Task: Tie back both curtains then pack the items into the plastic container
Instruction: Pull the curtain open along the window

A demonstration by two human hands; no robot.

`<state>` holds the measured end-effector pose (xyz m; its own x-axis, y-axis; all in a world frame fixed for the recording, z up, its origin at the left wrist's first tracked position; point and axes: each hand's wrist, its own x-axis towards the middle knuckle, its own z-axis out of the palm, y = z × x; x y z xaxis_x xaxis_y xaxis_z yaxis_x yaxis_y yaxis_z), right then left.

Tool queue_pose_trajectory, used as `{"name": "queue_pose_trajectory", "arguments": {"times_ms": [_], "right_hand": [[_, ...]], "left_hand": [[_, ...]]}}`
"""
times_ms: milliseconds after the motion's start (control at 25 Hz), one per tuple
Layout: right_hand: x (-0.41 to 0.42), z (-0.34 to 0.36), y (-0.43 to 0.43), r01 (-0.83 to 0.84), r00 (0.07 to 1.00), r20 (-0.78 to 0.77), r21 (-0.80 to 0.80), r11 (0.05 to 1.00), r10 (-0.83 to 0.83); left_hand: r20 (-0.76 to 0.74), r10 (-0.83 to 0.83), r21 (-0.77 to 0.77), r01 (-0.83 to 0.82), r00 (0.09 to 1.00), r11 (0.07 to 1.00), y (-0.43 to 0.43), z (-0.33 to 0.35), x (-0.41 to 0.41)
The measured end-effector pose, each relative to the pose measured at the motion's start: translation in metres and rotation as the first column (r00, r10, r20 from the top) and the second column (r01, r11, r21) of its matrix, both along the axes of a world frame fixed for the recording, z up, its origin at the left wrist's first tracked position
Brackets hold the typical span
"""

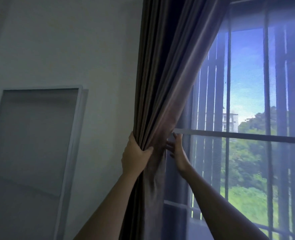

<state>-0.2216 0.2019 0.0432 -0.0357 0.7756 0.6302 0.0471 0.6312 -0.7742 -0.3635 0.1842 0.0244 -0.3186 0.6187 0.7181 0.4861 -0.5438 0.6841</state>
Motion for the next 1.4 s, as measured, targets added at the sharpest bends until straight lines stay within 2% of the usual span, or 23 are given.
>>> {"name": "queue_pose_trajectory", "arguments": {"times_ms": [80,160,280,400,480,600,720,800,960,1080,1240,1400], "right_hand": [[0.001,0.017,-0.002,0.056,0.998,-0.025,0.037,0.998,-0.056],[0.003,0.043,0.0,0.1,0.994,0.032,0.125,0.987,-0.105],[0.003,0.094,-0.006,0.175,0.981,0.038,0.225,0.958,-0.189],[0.007,0.144,-0.018,0.199,0.975,0.029,0.328,0.923,-0.221],[0.007,0.173,-0.025,0.198,0.976,0.013,0.363,0.91,-0.218],[0.007,0.213,-0.027,0.221,0.97,0.003,0.397,0.891,-0.242],[0.006,0.229,-0.024,0.222,0.961,0.075,0.372,0.901,-0.267],[0.004,0.226,-0.03,0.211,0.953,0.127,0.372,0.904,-0.274],[0.016,0.224,-0.027,0.23,0.929,0.206,0.327,0.917,-0.306],[0.031,0.233,-0.018,0.209,0.928,0.216,0.374,0.904,-0.303],[0.044,0.258,-0.012,0.278,0.925,0.101,0.478,0.833,-0.367],[0.047,0.279,-0.005,0.291,0.937,-0.002,0.559,0.776,-0.35]], "left_hand": [[-0.026,0.072,0.06,-0.07,0.997,0.996,-0.004,-0.005,0.01],[-0.038,0.137,0.096,-0.132,0.99,0.987,-0.01,-0.008,0.021],[-0.06,0.239,0.133,-0.23,0.969,0.964,-0.023,-0.011,0.032],[-0.063,0.252,0.158,-0.24,0.966,0.958,-0.033,-0.009,0.036],[-0.075,0.189,0.165,-0.175,0.979,0.971,-0.034,-0.007,0.032],[-0.078,-0.013,0.136,0.024,0.997,0.99,-0.029,-0.002,0.025],[-0.025,-0.258,0.045,0.259,0.966,0.965,-0.033,0.017,0.02],[0.012,-0.349,0.03,0.349,0.937,0.937,-0.033,0.038,0.021],[0.041,-0.343,0.081,0.339,0.938,0.937,-0.017,0.079,0.028],[0.023,-0.338,0.081,0.335,0.941,0.939,-0.009,0.107,0.036],[-0.009,-0.344,0.113,0.343,0.939,0.933,-0.01,0.125,0.045],[-0.094,-0.284,0.193,0.297,0.954,0.935,-0.013,0.125,0.047]]}}
